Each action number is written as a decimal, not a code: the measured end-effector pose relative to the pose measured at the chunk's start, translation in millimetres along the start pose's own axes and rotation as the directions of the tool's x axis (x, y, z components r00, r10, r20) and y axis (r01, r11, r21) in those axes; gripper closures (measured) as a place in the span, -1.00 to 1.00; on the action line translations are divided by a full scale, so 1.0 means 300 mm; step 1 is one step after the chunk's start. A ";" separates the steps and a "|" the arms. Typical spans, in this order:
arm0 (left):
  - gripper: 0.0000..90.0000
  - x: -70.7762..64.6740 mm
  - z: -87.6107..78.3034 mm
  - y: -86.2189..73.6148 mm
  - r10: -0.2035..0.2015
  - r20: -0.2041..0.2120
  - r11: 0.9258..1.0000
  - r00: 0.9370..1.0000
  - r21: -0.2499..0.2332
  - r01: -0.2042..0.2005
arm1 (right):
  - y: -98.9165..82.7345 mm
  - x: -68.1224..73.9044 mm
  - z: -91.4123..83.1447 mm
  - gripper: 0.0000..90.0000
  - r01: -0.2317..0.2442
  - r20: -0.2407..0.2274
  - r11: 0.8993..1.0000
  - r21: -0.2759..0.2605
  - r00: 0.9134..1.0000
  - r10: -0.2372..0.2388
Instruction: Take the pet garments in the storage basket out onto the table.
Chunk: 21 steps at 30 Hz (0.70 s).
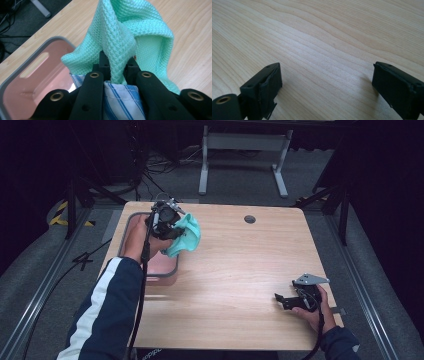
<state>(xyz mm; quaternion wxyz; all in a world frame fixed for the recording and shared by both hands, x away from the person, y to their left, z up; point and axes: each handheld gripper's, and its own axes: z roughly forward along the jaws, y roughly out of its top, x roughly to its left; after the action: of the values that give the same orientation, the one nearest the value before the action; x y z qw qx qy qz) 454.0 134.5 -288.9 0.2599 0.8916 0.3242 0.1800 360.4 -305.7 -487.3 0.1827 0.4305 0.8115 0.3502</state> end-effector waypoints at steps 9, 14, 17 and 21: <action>0.81 -0.080 0.048 0.061 0.055 0.046 0.999 0.997 0.000 -0.055 | 0.000 0.000 0.000 -0.79 0.000 0.000 1.000 0.000 1.000 0.000; 0.81 -0.121 0.085 0.085 0.072 0.067 0.997 0.995 0.009 -0.072 | 0.000 0.000 0.000 -0.79 0.000 0.000 1.000 0.000 1.000 0.000; 0.81 -0.149 0.111 0.098 0.081 0.084 0.997 0.993 0.012 -0.083 | 0.000 0.000 0.000 -0.79 0.000 0.000 1.000 0.000 1.000 0.000; 0.81 -0.184 0.148 0.111 0.090 0.099 0.995 0.991 0.028 -0.094 | 0.000 0.000 0.000 -0.79 0.000 0.000 1.000 0.000 1.000 0.000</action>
<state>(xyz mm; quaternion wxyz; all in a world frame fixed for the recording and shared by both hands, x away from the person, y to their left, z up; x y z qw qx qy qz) 451.8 60.3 -313.4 0.2521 0.9175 0.2726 0.1426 360.4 -305.7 -487.3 0.1827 0.4307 0.8115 0.3503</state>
